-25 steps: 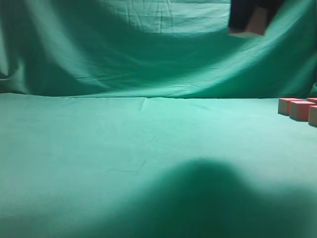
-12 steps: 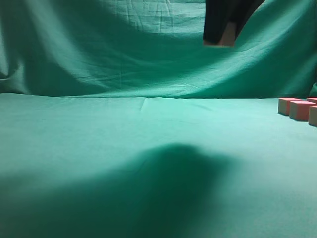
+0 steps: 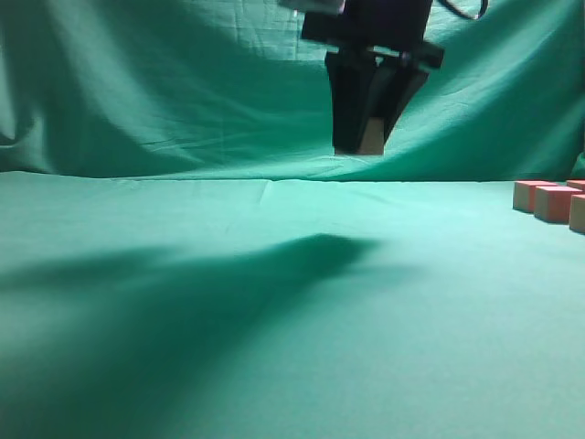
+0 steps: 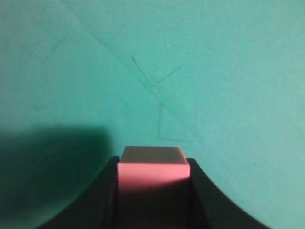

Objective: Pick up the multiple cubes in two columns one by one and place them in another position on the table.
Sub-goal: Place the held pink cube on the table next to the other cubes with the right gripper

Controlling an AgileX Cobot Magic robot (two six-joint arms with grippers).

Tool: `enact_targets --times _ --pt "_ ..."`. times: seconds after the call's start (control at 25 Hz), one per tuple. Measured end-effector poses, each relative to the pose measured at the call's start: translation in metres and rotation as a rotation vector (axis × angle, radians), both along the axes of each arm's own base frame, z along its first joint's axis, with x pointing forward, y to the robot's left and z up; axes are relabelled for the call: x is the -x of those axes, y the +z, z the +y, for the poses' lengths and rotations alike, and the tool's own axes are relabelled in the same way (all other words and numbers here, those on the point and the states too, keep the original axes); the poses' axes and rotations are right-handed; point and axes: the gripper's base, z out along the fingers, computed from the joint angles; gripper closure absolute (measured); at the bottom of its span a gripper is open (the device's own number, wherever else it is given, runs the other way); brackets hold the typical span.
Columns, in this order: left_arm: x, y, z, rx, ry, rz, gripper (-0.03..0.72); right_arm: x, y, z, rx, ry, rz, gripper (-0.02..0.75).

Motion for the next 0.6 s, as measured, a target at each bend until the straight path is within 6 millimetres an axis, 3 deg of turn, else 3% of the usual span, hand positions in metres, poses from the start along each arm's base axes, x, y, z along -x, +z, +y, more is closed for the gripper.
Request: enact_targets --times 0.16,0.6 --pt "0.0 0.0 0.0 0.0 0.0 0.0 0.688 -0.013 -0.022 0.005 0.057 0.015 0.013 0.475" --pt "0.0 0.0 0.0 0.0 0.0 0.0 0.688 -0.029 -0.053 0.009 0.115 0.033 -0.001 0.475"
